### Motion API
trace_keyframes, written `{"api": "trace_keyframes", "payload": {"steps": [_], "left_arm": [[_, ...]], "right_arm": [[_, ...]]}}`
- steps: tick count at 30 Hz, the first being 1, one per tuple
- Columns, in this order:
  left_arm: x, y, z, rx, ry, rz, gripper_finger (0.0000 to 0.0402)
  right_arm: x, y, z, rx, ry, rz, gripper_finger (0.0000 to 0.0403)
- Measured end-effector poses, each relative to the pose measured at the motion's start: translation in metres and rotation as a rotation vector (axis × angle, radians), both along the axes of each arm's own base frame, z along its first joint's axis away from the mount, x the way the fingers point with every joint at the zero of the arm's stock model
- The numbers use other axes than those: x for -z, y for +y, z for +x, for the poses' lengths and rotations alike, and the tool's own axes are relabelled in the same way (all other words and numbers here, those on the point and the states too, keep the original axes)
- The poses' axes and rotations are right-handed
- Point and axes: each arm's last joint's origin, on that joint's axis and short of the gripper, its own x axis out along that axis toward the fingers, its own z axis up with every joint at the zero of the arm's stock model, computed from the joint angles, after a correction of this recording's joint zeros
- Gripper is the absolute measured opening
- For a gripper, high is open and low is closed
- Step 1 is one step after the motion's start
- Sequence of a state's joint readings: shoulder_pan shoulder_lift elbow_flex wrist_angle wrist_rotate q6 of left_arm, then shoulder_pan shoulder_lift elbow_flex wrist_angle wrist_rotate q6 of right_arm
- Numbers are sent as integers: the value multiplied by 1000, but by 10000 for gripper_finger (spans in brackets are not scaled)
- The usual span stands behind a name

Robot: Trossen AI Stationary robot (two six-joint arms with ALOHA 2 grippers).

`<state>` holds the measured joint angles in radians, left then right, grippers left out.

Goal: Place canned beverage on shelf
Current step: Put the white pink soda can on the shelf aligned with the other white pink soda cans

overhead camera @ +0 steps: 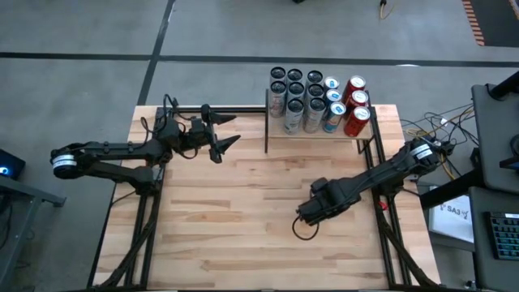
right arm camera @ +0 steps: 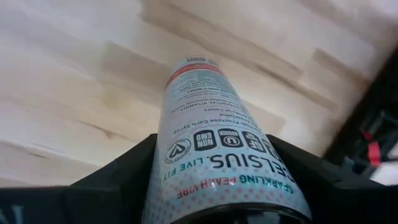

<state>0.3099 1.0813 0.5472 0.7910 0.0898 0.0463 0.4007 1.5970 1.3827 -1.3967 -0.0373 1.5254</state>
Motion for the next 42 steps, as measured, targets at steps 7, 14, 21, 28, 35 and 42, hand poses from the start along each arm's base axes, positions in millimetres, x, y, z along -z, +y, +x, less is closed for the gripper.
{"api": "trace_keyframes", "payload": {"steps": [7,14,21,28,35,42], "left_arm": [[0,-2,1,52,-3,-29,304],[5,-26,12,116,4,-19,294],[18,-56,47,5,104,39,284],[48,-78,74,-285,289,105,284],[72,-105,92,-341,348,111,284],[84,-122,99,-335,391,134,284]], "right_arm": [[-21,-4,11,-61,-153,-154,246],[-30,-24,23,-196,-216,-286,246],[-32,-53,41,-346,-267,-380,246],[-35,-66,55,-426,-346,-446,246],[-38,-74,66,-426,-438,-464,246],[-38,-74,68,-438,-451,-465,246]]}}
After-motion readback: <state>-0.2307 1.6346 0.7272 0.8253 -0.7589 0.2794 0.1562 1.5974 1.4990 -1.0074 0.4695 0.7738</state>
